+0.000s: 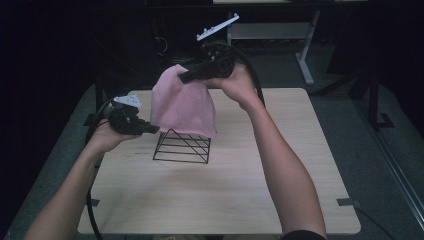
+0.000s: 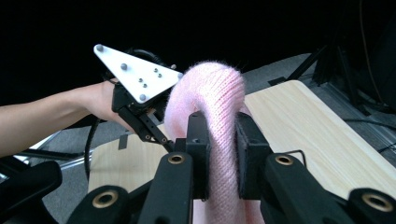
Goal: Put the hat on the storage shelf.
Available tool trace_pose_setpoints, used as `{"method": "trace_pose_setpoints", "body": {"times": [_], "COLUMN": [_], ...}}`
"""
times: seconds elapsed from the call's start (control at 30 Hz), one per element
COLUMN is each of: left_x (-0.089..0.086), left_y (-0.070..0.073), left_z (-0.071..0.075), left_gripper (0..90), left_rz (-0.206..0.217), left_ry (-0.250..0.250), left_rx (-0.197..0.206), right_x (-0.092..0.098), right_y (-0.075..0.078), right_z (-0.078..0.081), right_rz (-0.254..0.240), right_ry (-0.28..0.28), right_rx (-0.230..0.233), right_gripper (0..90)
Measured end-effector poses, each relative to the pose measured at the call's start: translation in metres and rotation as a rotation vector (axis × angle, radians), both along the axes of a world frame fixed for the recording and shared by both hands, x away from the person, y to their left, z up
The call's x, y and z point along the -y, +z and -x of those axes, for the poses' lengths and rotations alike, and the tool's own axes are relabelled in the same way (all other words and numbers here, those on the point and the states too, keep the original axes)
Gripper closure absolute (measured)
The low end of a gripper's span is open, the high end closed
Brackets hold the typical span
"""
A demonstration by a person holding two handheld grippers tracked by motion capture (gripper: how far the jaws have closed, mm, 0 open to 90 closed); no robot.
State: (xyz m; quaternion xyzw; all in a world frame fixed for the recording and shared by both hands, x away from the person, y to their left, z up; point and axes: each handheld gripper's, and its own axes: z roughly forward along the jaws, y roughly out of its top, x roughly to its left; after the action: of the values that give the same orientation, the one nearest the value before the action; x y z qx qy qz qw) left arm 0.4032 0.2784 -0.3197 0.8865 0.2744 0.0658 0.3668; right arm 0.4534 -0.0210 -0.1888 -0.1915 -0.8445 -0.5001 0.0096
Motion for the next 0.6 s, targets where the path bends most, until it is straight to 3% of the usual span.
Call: {"method": "trace_pose_setpoints", "body": {"times": [0.17,0.3,0.6], "left_x": [-0.005,-0.008,-0.007], "left_y": [-0.003,-0.009,-0.021], "left_z": [0.002,0.005,0.008], "left_gripper": [82.4,82.2,82.2], "left_rz": [-0.032,-0.026,-0.071], "left_ry": [0.002,0.016,0.003], "left_rx": [0.003,-0.005,-0.014], "right_x": [-0.007,-0.011,-0.009], "right_y": [-0.003,-0.007,-0.027], "right_z": [0.002,0.004,0.006], "right_rz": [0.005,0.007,-0.001], "right_ry": [0.021,0.036,0.049], "right_rx": [0.014,0.013,-0.008], "right_gripper": [77.9,77.8,77.5]}}
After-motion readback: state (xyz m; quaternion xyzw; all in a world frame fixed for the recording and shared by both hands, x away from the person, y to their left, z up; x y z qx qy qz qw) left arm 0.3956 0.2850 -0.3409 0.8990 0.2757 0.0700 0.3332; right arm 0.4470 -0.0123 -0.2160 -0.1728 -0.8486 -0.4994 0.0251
